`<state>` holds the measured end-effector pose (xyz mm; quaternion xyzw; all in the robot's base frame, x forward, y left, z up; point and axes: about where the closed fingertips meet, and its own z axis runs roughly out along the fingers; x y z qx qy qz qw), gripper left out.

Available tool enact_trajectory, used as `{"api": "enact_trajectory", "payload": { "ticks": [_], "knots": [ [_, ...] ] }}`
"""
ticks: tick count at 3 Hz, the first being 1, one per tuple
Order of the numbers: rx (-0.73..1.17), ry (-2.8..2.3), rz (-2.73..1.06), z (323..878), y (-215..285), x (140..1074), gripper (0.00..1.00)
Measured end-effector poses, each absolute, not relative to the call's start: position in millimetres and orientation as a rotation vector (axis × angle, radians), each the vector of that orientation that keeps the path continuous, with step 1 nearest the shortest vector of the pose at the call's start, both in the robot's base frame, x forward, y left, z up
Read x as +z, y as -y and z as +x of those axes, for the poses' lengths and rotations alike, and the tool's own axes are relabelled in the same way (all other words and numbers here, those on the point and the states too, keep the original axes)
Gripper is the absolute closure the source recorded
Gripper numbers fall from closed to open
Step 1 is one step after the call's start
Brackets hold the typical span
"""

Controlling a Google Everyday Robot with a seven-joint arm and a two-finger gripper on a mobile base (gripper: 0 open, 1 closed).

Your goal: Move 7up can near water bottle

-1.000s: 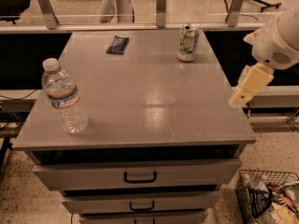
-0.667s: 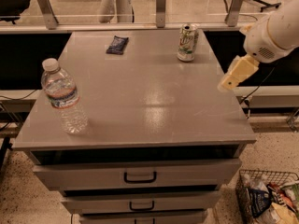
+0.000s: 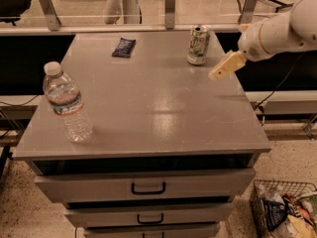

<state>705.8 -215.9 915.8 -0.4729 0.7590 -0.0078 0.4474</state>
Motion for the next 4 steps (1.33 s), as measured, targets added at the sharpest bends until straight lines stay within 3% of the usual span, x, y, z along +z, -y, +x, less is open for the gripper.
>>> {"api": "enact_trajectory", "payload": {
  "ticks": [3,4],
  "knots": [
    [0.377,-1.73,-0.999,796,134,878,0.0],
    [0.385,-1.711,-0.97,807,129,873,0.16]
  ]
}}
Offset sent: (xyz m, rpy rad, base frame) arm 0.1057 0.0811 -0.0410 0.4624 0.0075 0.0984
